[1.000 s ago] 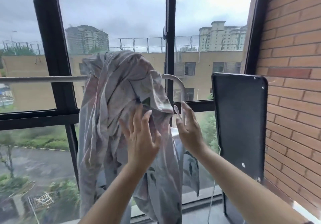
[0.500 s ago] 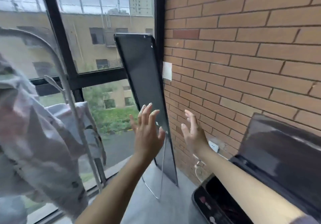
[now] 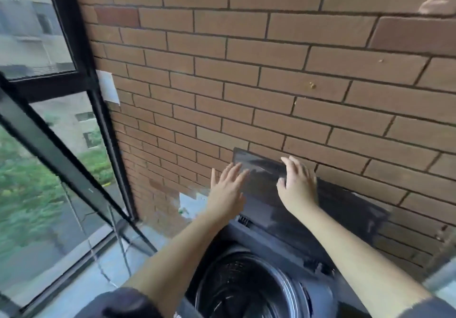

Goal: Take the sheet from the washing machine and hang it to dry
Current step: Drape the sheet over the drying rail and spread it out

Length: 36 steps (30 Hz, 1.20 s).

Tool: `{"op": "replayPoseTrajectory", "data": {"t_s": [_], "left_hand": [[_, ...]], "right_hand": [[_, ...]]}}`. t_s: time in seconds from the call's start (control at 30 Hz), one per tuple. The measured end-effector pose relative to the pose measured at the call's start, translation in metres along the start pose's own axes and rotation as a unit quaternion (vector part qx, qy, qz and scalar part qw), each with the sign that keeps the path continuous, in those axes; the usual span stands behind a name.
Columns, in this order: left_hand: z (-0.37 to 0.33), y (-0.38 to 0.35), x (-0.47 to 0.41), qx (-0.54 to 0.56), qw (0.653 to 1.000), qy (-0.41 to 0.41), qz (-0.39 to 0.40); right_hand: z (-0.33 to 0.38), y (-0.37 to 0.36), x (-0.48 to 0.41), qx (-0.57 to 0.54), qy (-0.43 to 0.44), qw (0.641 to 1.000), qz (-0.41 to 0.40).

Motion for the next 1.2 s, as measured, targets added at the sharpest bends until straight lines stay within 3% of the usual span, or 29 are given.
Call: {"op": "replayPoseTrajectory", "data": {"t_s": [0.23,0.4,0.77,0.97,1.2], "left_hand": [[-0.076,-0.045,-0.078,-0.004,0.996,-0.08,0.049],[-0.087,-0.071,-0.086,-0.044,0.991,-0.083,0.094],[-0.085,-0.058,-0.05,-0.076,0.993,-0.079,0.032],[-0.065,-0.034,-0.015,-0.078,0.985,-0.129,-0.088],[-0.042,-0.02,0.048,-0.115,0.978,-0.169,-0.028]], "right_hand": [[-0.077,0.001,-0.014,0.076,-0.08,0.993,0.037],[-0.09,-0.008,-0.016,0.155,-0.067,0.982,0.084],[-0.073,0.0,0.008,0.18,-0.046,0.979,0.083],[-0.049,0.004,0.05,0.173,-0.022,0.98,0.095],[-0.02,-0.009,0.125,0.136,-0.014,0.98,0.143]]}}
Point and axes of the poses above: each hand's wrist, its own x-axis away from the middle knuckle, its own y-axis out of the back of the hand, z = x × y, the point moved 4 cm from there along -x, towards the middle knuckle, and after that the axes turned 2 degrees about -y, right-handed, at the moved point
